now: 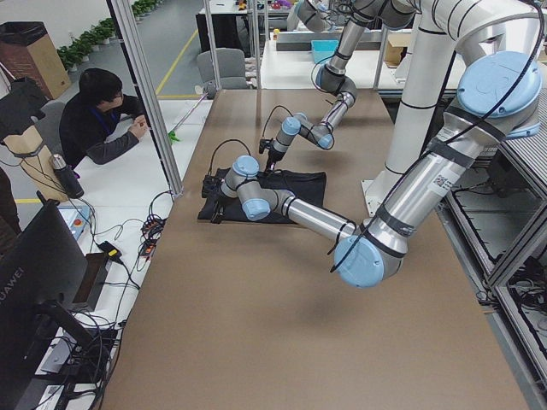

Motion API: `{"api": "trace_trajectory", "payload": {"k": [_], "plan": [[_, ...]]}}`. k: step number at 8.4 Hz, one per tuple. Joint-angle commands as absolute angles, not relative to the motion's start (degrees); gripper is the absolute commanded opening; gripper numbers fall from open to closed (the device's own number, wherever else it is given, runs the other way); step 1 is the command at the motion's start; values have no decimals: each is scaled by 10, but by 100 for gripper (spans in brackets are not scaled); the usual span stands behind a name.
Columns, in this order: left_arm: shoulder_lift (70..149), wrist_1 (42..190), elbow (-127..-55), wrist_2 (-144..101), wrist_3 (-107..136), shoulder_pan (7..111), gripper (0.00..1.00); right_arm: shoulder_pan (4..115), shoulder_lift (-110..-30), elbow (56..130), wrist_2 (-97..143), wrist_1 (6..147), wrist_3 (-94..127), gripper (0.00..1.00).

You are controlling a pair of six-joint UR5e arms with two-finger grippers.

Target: Fold clothes

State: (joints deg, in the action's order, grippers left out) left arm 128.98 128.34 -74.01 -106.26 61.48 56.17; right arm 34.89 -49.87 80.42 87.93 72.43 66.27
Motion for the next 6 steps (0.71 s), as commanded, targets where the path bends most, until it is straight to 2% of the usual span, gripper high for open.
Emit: {"api": "trace_trajectory", "payload": {"k": [1,4,5,6], "plan": [[1291,1283,-740,-1063,615,562,95,356,-533,830,895,728,655,0],[1290,1282,-739,-1063,613,562,95,359,-573,868,904,725,622,1],[1290,1284,-737,-1063,613,562,95,359,-572,870,905,724,620,32],[1290,1285,-737,-1063,613,562,95,359,-570,870,905,724,620,94]]}}
